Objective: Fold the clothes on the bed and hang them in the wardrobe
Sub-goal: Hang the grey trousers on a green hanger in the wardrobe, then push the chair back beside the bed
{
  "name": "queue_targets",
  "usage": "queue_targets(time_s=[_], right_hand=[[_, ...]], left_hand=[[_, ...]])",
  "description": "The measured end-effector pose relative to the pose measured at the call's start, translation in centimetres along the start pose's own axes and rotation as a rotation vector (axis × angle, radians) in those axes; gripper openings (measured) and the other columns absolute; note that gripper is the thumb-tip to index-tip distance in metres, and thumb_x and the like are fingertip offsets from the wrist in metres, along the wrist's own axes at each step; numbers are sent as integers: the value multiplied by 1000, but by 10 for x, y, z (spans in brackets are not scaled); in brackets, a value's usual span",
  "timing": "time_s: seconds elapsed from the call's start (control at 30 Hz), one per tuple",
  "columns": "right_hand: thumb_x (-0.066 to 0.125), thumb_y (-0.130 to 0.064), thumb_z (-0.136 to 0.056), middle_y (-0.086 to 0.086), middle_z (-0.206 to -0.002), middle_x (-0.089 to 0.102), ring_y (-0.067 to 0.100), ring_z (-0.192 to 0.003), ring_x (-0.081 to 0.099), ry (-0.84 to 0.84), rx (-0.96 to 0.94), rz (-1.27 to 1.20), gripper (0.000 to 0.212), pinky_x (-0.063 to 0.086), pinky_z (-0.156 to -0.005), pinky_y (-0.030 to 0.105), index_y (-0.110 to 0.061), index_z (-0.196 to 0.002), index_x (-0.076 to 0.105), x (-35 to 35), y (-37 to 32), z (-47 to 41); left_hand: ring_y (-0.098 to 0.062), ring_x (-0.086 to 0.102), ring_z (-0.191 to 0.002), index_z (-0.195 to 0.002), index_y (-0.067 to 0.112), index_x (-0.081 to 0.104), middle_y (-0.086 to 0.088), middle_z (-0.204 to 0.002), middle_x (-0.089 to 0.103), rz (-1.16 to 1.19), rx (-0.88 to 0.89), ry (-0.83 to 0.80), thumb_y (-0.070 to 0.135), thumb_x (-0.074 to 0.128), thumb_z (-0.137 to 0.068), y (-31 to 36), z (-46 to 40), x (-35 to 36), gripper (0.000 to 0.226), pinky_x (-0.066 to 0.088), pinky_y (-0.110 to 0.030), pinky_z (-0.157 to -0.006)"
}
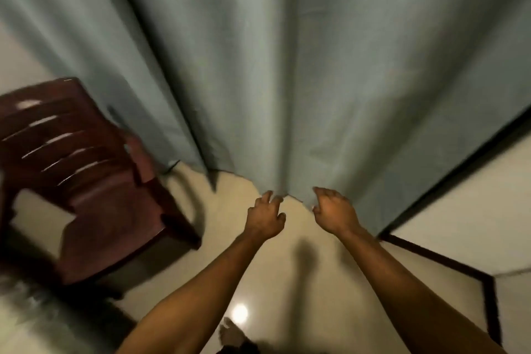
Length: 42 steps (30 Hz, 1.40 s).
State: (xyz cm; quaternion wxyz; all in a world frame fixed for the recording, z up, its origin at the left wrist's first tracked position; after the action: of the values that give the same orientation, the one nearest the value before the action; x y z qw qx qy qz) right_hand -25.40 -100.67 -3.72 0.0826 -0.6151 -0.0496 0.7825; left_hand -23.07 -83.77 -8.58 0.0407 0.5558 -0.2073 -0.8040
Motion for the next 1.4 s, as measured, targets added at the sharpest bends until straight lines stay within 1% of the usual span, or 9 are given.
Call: queue_targets(time_s=[0.3,0.4,0.53,0.77,0.87,1.1,1.2,1.27,1.4], right_hand=[[49,-28,-101,8,-151,45,27,-137,43,-121,-503,41,53,37,-110,37,-15,-151,34,46,-307,-68],[47,-27,-102,8,-151,43,27,-136,43,-143,-613,55,52,39,-110,38,-14,-150,33,54,-377,-75],[51,-31,-102,7,-162,26,28,-142,37,-190,-714,108,63,39,-112,42,-16,-156,22,70,-451,-86],[56,-32,-100,10,-166,7,38,-145,29,-286,-661,147,74,41,-110,46,-21,-158,12,119,-528,-141],[56,-28,-100,13,-166,-1,45,-146,18,-325,-625,210,74,42,-109,51,-26,-158,10,152,-552,-180],[57,-24,-99,16,-165,-13,45,-150,-6,-332,-613,363,87,14,-117,66,-22,-159,-6,209,-588,-243],[56,-33,-99,16,-166,-2,42,-152,-1,-226,-683,394,81,12,-118,65,-20,-160,4,230,-602,-269],[59,-38,-96,16,-166,5,45,-150,4,-164,-617,358,79,16,-116,68,-20,-159,15,233,-601,-287],[69,-42,-89,16,-164,-12,56,-145,3,-243,-483,332,98,24,-109,71,-24,-158,3,254,-585,-320]], left_hand=[[-28,47,-126,-135,19,52,-5,-146,42,216,-499,218,30,52,-96,-278,92,-72,41,44,-43,-103],[-27,47,-126,-138,18,50,-5,-145,43,283,-615,285,30,53,-97,-334,119,-88,43,44,-43,-105],[-25,46,-130,-141,20,48,-3,-150,40,355,-761,377,28,53,-99,-395,151,-102,43,43,-42,-107],[-27,43,-133,-147,18,38,-6,-152,38,403,-983,432,30,52,-99,-480,169,-107,51,42,-46,-107],[-32,35,-140,-153,16,30,-8,-160,27,399,-1073,416,34,50,-100,-516,155,-101,59,39,-50,-108],[-33,12,-152,-159,13,13,-11,-167,6,311,-1200,343,45,47,-101,-599,135,-90,75,25,-54,-119],[-32,3,-153,-159,15,9,-10,-167,-3,245,-1231,325,46,46,-101,-643,128,-90,76,14,-55,-120],[-32,0,-154,-159,16,9,-11,-167,-5,208,-1263,350,46,45,-101,-670,132,-99,75,11,-55,-121],[-36,-4,-153,-160,16,6,-16,-166,-9,171,-1343,353,44,46,-102,-723,145,-105,76,7,-55,-122]])
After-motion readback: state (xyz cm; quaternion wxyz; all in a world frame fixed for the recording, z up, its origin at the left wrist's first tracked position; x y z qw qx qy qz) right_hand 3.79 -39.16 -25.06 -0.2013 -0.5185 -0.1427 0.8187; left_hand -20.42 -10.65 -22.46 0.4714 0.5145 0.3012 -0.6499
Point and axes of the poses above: each hand's wrist, its own z-axis away from the middle knuckle, its own x-axis out of the palm, y = z × x, the point moved 7 cm from there along -z, towards the middle knuckle
